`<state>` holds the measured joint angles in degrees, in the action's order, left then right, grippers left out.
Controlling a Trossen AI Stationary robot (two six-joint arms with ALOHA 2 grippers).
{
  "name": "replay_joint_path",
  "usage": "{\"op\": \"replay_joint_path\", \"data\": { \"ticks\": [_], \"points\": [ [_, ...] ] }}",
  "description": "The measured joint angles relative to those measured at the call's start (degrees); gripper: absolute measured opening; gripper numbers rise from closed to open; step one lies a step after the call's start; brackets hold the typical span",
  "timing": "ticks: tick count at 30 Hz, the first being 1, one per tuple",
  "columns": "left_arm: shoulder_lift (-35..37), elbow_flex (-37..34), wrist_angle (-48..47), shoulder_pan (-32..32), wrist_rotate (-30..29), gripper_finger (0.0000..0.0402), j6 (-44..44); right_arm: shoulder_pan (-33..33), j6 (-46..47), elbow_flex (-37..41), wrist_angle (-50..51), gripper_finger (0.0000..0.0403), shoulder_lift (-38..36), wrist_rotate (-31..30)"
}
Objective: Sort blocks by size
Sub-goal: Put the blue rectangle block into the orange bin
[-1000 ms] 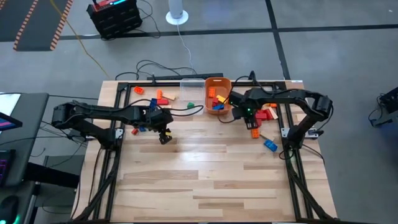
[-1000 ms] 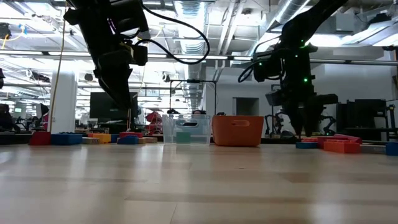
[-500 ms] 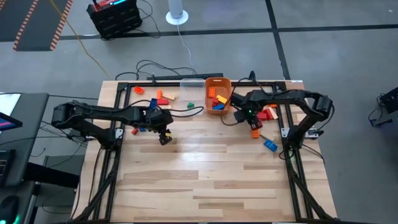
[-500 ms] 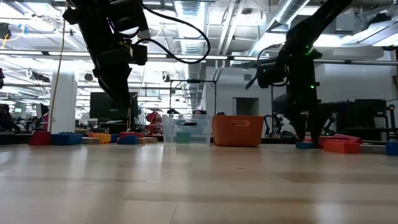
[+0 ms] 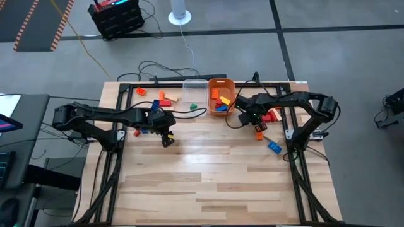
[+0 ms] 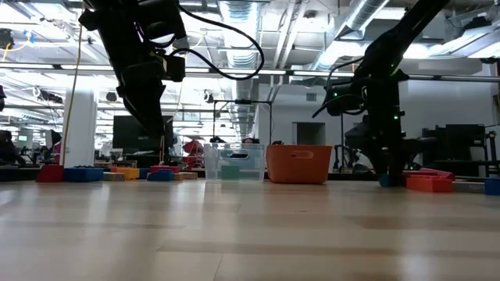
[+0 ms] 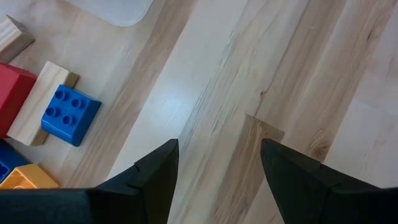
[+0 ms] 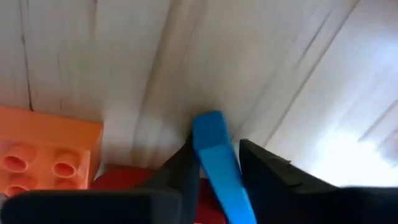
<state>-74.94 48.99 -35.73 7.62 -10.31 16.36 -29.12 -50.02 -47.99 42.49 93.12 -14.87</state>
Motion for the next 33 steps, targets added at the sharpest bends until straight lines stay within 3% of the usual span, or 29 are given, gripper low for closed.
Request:
{"op": "replay_joint_path", "data": {
  "ticks": [4, 12, 20, 23, 27, 33],
  "points": [
    [0.00, 0.00, -0.02, 0.00, 0.00, 0.0222, -0.03, 0.06, 0.00, -0.10, 0.35, 0.0081, -0.04, -0.02],
    [0.00, 0.00, 0.00, 0.00, 0.00, 0.0222, -0.05, 1.59, 3.95, -5.82, 6.56, 0.0081, -2.43, -6.18],
    [0.00, 0.00, 0.00, 0.00, 0.00, 0.0222, 0.00, 4.10, 10.59, -11.27, -5.85, 0.0081, -10.50, -6.94],
    [0.00, 0.00, 0.05, 0.00, 0.00, 0.0222, 0.00, 4.81, 14.98, -11.52, -14.44, 0.0083, -13.17, -2.70],
    [0.00, 0.00, 0.07, 0.00, -0.02, 0.0222, 0.09, 4.50, 25.49, -11.59, -23.51, 0.0093, -13.49, 8.23],
    [0.00, 0.00, 0.05, 0.00, -0.02, 0.0222, 0.41, 2.60, 34.65, -11.61, -24.66, 0.0097, -6.05, 15.55]
  ]
}}
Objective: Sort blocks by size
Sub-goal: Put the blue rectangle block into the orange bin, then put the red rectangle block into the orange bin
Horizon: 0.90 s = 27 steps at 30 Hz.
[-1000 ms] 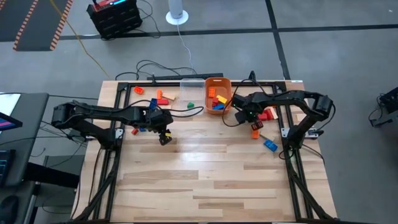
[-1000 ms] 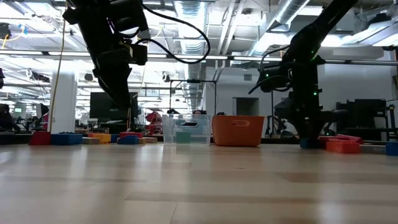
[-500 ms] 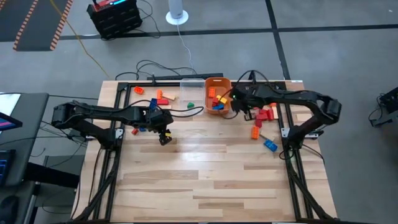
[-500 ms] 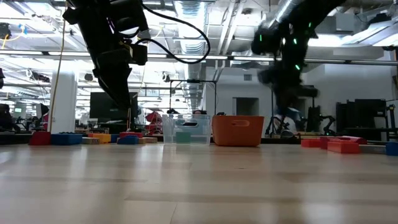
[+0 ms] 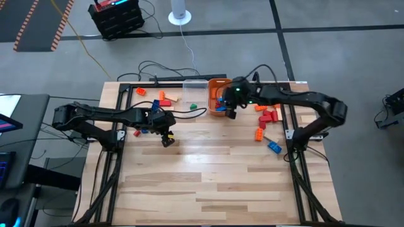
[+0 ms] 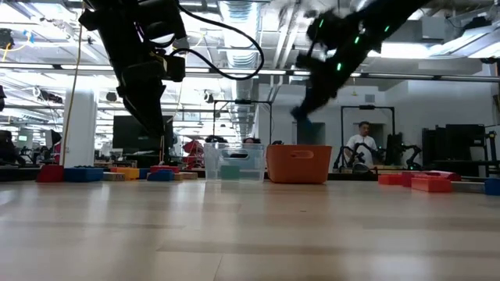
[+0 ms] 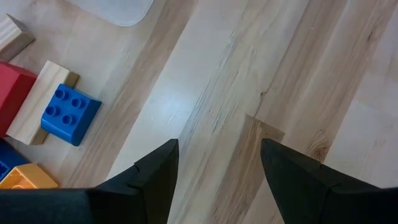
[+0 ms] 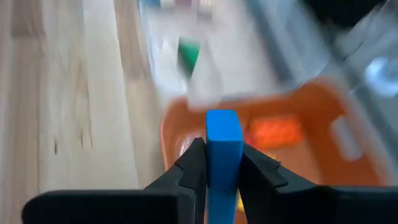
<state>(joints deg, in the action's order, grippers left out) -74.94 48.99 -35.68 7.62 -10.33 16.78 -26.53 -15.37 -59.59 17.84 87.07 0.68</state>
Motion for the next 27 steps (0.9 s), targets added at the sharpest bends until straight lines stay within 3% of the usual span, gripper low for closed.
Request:
{"op": "replay_joint_path", "data": {
  "ticks": [8, 16, 21, 27],
  "points": [
    [0.00, 0.00, -1.14, 0.00, 0.00, 0.0222, 0.00, -2.64, 0.16, 0.13, 2.06, 0.0105, 5.98, 0.51],
    [0.00, 0.00, -1.27, 0.00, 0.00, 0.0222, 0.29, -4.04, -1.15, 0.09, 7.44, 0.0170, -3.61, 0.49],
    [0.00, 0.00, -1.28, 0.00, 0.00, 0.0222, 0.82, -6.21, -4.46, -0.04, 19.20, 0.0207, -9.85, -3.00],
    [0.00, 0.00, -0.31, 0.00, 0.00, 0.0222, 0.83, -10.73, -5.09, 0.04, 35.55, 0.0223, -7.86, -8.78]
  ]
}}
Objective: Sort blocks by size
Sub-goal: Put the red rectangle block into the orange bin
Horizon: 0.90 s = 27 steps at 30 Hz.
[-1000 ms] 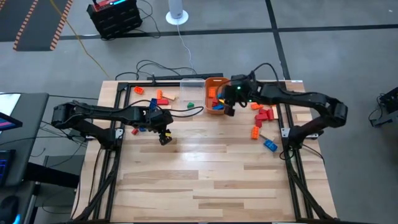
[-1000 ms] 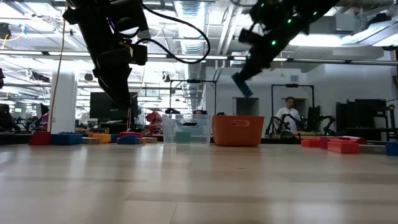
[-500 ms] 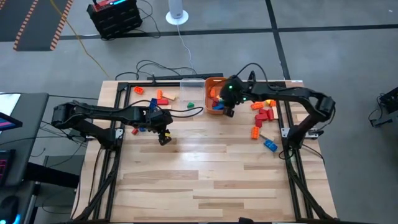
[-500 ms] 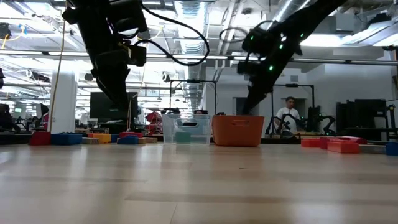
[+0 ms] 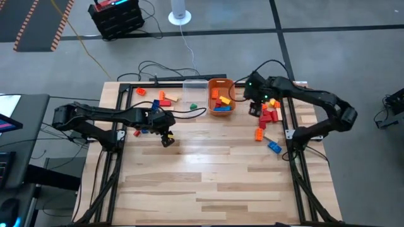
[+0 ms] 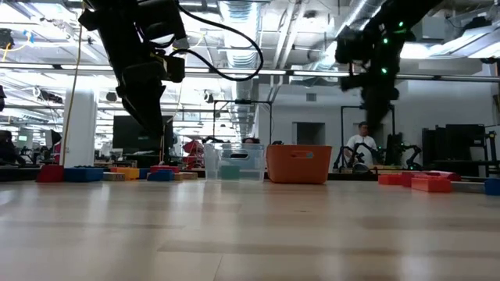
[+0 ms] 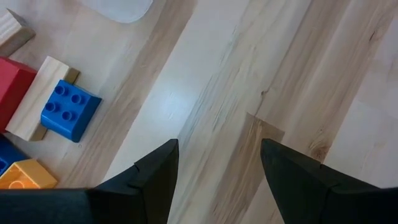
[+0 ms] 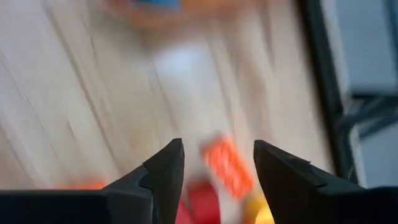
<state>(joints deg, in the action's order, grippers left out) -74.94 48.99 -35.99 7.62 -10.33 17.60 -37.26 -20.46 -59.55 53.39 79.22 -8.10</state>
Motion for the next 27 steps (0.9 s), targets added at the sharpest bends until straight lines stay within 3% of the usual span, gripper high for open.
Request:
{"op": "replay_joint_path", "data": {
  "ticks": [9, 15, 21, 27],
  "points": [
    [0.00, 0.00, -0.35, 0.00, 0.00, 0.0222, -0.41, 3.80, 4.83, 1.49, 10.83, 0.0225, 6.99, -0.40],
    [0.00, 0.00, -0.50, -0.20, -0.04, 0.0222, -0.08, 6.93, 3.46, 3.72, 14.58, 0.0225, 10.27, -8.28],
    [0.00, 0.00, -0.63, -0.79, -0.02, 0.0222, 0.09, 6.85, -4.10, 5.77, 13.41, 0.0222, 10.82, -12.83],
    [0.00, 0.00, -0.61, -1.18, 0.00, 0.0222, 0.05, 7.15, -9.69, 9.68, 9.94, 0.0222, 10.82, -13.42]
  ]
}}
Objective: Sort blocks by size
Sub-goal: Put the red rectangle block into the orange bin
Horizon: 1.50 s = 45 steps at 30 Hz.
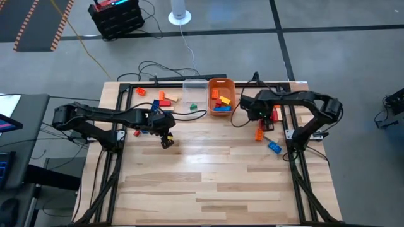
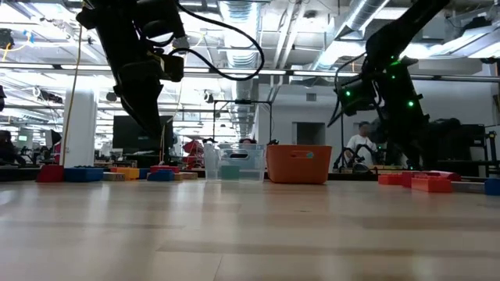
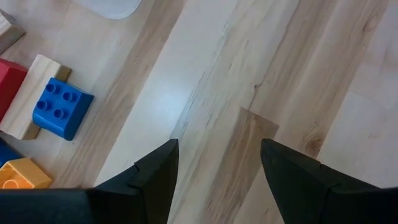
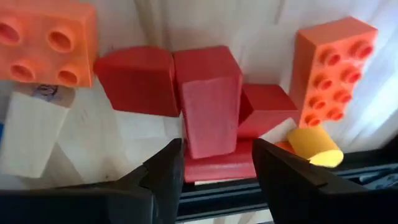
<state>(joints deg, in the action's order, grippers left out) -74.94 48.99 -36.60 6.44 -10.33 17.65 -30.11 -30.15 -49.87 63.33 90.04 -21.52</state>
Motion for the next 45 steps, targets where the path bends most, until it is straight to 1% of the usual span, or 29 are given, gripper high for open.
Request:
{"op": "replay_joint_path", "data": {
  "ticks": [4, 9, 18, 24, 28, 34, 36, 39, 40, 42, 45],
  "points": [
    [0.00, 0.00, 0.00, 0.02, -0.02, 0.0222, 0.00, 0.13, -1.93, 2.34, -3.40, 0.0221, 0.00, -0.14],
    [0.00, 0.00, 0.03, 0.00, -0.02, 0.0222, -0.01, 0.09, -2.45, 2.58, -5.46, 0.0215, 0.00, -0.41],
    [0.00, 0.00, 0.01, 0.00, -0.02, 0.0222, -0.02, 0.81, -2.80, 2.45, -5.62, 0.0150, 1.30, 0.22],
    [0.00, 0.00, 0.02, 0.00, -0.02, 0.0222, -0.06, 3.00, -2.63, 1.46, -5.71, 0.0140, 1.79, -0.90],
    [0.00, 0.00, 0.02, 0.04, -0.02, 0.0222, -0.07, 4.01, -1.55, -1.80, -6.12, 0.0123, -0.18, 0.37],
    [0.00, 0.00, -0.04, 0.04, -0.02, 0.0222, 0.00, 4.60, -1.16, -5.81, -4.94, 0.0078, -3.53, 0.35],
    [0.00, 0.00, -0.04, 0.04, -0.02, 0.0222, 0.00, 4.68, 0.73, -6.18, -6.56, 0.0067, -4.51, 2.37],
    [0.00, 0.00, -0.02, 0.04, -0.02, 0.0222, -0.02, 4.53, 2.44, -6.21, -9.11, 0.0068, -4.96, 9.09],
    [0.00, 0.00, -0.02, 0.04, -0.02, 0.0222, -0.02, 4.35, 3.33, -6.21, -9.68, 0.0072, -4.92, 10.32],
    [0.00, 0.00, -0.02, 0.04, -0.02, 0.0222, -0.02, 3.74, 4.74, -6.21, -10.47, 0.0089, -4.34, 10.92],
    [0.00, 0.00, -0.06, -0.09, -0.02, 0.0222, 0.02, 2.14, 6.15, -6.21, -10.71, 0.0129, -3.26, 11.34]
  ]
}}
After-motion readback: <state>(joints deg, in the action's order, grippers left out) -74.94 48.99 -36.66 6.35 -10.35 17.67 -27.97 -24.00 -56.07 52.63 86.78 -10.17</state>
